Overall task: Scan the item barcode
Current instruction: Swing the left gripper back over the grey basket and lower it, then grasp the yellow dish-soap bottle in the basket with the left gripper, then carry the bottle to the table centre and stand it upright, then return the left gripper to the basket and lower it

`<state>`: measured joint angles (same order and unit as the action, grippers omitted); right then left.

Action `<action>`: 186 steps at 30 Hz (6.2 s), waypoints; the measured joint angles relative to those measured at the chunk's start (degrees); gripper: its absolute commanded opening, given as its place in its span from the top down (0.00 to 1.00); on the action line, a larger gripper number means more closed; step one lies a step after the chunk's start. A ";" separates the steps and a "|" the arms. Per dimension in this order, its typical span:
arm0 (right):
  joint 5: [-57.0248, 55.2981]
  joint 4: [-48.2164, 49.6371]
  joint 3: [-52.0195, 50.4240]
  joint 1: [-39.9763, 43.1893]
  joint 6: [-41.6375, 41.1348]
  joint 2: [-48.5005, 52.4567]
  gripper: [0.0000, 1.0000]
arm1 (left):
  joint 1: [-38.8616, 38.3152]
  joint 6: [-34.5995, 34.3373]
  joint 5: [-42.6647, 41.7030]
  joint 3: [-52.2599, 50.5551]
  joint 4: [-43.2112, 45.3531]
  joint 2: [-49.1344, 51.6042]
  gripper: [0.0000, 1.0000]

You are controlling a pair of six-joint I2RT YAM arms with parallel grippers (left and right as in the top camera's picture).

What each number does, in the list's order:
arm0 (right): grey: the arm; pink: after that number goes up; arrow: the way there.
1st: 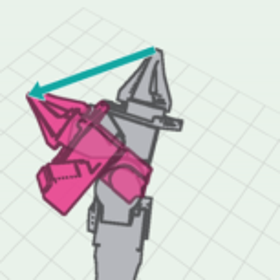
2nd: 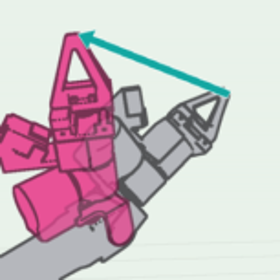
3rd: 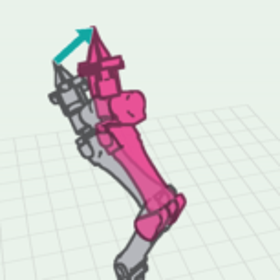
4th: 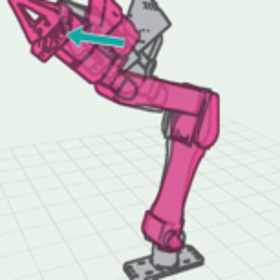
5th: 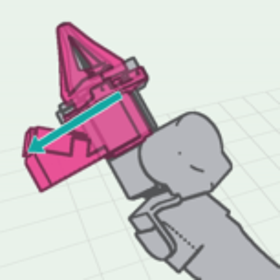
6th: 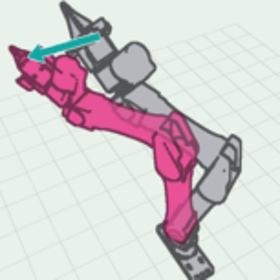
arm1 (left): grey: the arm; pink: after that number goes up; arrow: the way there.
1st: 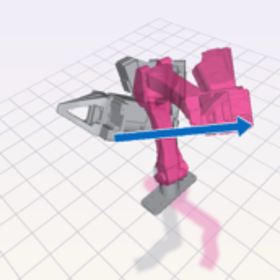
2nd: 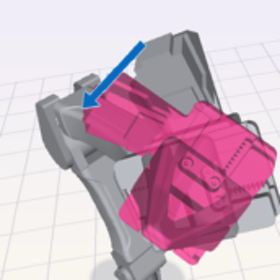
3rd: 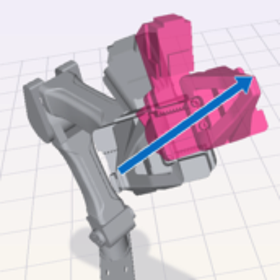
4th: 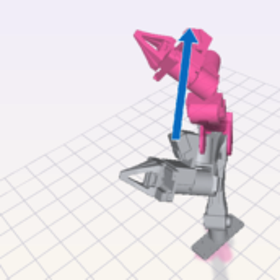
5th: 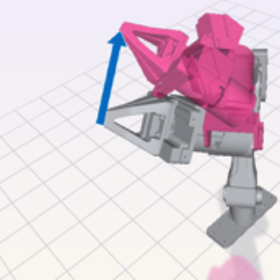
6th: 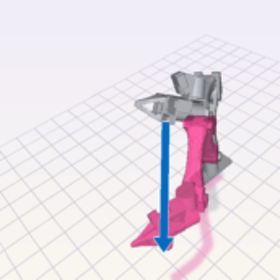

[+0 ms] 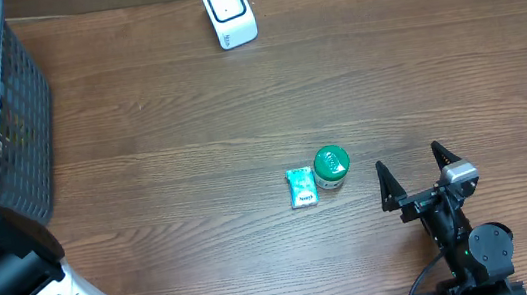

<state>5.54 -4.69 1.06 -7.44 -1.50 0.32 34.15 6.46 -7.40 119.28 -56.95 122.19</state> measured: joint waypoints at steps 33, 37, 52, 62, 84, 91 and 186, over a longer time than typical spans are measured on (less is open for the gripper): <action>0.02 0.00 0.00 0.00 0.00 0.00 0.00 | -0.02 1.22 -3.50 0.02 0.63 5.77 0.62; 0.02 0.00 0.00 0.00 -0.02 0.00 0.00 | -0.02 1.22 -2.60 0.02 0.50 5.53 0.63; 0.02 0.00 0.00 0.00 0.00 0.00 0.00 | -0.02 -7.28 -0.37 0.02 2.84 -18.58 0.62; 0.02 0.00 0.00 0.00 0.00 0.00 0.00 | -4.79 -13.81 -12.15 0.76 -8.87 -34.49 0.65; 0.02 -0.02 0.00 0.00 0.00 0.00 0.00 | -53.37 -21.97 5.20 -22.58 -6.12 -31.95 0.71; 0.02 0.02 0.00 0.02 0.00 0.00 0.00 | -63.95 -30.84 13.86 -32.39 2.23 -27.28 0.72; 0.02 0.02 0.00 0.00 -0.02 0.00 0.00 | -10.45 -4.17 28.72 10.84 -4.17 -16.68 0.00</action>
<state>5.56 -4.67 1.06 -7.44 -1.52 0.32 23.70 2.28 21.32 130.13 -61.12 105.51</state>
